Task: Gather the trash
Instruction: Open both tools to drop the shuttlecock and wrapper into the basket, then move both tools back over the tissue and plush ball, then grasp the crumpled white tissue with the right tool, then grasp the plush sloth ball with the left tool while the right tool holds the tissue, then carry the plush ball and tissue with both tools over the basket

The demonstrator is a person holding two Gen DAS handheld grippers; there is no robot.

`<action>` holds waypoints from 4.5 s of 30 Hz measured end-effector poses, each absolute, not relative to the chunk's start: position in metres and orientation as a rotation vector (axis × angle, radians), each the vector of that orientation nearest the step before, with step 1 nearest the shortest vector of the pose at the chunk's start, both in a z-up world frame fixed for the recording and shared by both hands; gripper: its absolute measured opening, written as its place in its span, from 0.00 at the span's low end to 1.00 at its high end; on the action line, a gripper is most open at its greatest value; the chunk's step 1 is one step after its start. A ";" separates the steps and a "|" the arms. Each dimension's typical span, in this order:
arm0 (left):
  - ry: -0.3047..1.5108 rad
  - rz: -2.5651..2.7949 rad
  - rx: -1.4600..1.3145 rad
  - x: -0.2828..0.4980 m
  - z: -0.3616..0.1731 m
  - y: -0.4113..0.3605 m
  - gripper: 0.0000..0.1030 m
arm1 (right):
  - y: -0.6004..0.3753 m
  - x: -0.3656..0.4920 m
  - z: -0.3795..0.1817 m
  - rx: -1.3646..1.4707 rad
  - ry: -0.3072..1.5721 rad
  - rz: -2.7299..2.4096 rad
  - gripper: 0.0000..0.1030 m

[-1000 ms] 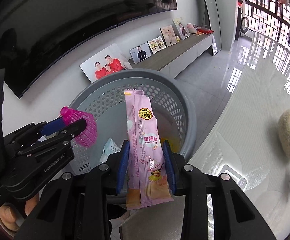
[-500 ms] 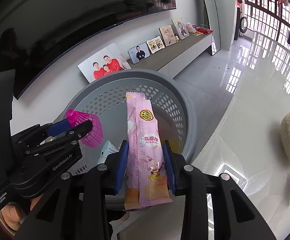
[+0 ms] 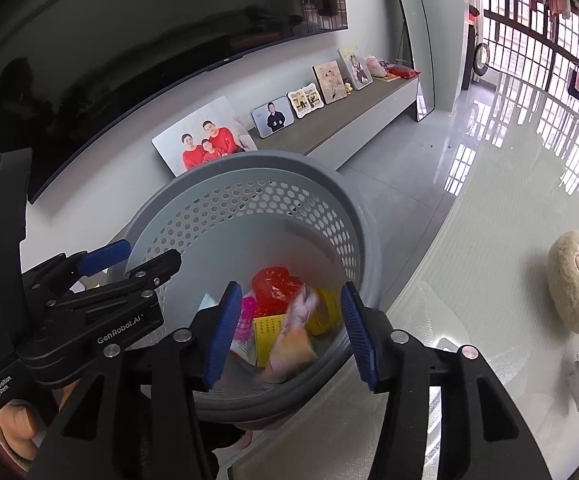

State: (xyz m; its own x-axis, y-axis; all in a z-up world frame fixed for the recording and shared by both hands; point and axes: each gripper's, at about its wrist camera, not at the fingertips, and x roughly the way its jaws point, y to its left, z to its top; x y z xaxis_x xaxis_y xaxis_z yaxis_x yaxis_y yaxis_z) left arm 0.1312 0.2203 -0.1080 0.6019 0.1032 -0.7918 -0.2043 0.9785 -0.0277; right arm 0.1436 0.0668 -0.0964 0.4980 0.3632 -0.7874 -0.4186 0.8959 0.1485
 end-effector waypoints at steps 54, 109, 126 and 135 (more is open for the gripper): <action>0.805 0.096 -0.031 0.098 -0.050 0.143 0.85 | -0.058 0.082 -0.060 -0.017 0.795 0.176 0.61; 0.941 -0.254 0.100 0.205 -0.085 -0.087 0.61 | -0.231 0.103 -0.089 0.287 0.877 0.055 0.21; 0.810 -0.038 0.044 0.116 -0.042 0.059 0.61 | -0.109 0.109 -0.068 0.120 0.878 0.285 0.21; 0.823 0.121 -0.011 0.107 -0.055 0.157 0.61 | 0.004 0.134 -0.072 0.025 0.902 0.473 0.21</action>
State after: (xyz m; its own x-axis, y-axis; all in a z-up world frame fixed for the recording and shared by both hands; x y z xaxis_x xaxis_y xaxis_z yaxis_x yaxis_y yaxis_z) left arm 0.1075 0.1570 -0.0546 0.6734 0.1037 -0.7320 -0.1118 0.9930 0.0378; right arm 0.1342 0.0037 -0.0716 0.5248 0.4055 -0.7484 -0.3847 0.8973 0.2165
